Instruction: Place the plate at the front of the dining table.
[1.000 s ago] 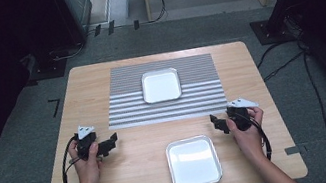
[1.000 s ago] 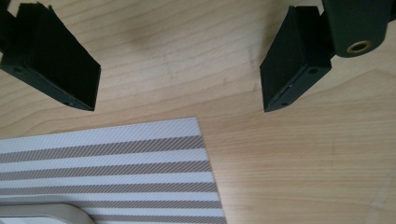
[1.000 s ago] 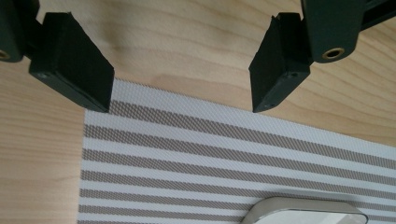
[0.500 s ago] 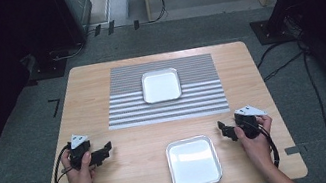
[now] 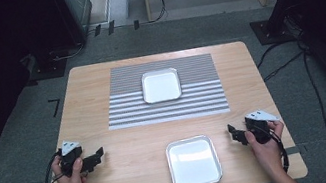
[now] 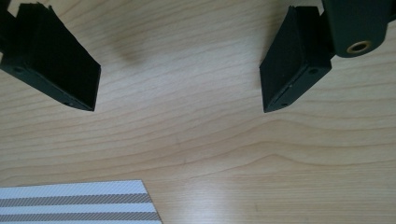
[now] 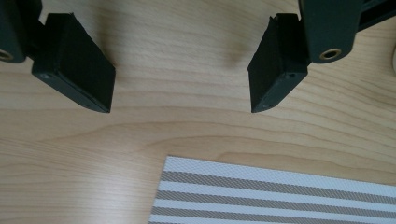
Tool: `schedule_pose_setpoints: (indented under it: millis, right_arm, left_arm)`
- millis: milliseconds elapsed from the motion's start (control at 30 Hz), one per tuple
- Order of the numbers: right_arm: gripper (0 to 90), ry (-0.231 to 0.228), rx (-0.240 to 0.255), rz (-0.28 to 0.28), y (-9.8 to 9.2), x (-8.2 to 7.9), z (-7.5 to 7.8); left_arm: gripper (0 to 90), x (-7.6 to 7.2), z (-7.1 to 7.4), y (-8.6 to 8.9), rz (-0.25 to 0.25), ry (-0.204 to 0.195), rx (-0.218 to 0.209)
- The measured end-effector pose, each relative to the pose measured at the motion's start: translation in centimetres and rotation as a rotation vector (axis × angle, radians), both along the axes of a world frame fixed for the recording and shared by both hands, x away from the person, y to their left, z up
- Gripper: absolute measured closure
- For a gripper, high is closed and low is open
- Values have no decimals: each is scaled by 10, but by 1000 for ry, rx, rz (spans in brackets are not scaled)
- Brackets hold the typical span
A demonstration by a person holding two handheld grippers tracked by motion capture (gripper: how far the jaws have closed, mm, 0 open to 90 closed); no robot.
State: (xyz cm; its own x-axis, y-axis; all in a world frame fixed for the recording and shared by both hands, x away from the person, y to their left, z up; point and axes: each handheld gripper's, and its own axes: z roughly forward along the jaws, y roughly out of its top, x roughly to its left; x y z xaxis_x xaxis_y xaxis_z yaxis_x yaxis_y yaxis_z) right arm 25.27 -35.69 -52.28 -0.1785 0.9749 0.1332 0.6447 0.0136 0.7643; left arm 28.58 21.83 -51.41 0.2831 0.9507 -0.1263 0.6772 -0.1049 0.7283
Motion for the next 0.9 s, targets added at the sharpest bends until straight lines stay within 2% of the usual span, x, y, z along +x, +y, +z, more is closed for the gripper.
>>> schedule_pose_setpoints:
  millis: [200,600,667,733,833,900]
  right_arm:
    - [228,16,12,-33,-16,-7,-1]
    - [224,18,7,-69,-37,-23,-1]
    - [225,19,-11,-62,-37,-26,-1]
    - [223,22,-52,-58,-36,-27,-1]
    - [185,33,-107,-60,-31,-28,-2]
    - [179,35,-107,-62,-31,-29,-2]
  left_arm:
    - [122,-7,-1,10,19,-8,26]
    - [122,-11,-2,14,21,-14,63]
    - [117,-11,-2,12,17,-16,84]
    - [112,-12,-4,8,13,-21,126]
    - [110,-13,-4,7,11,-25,127]
    - [110,-13,-4,7,11,-26,126]
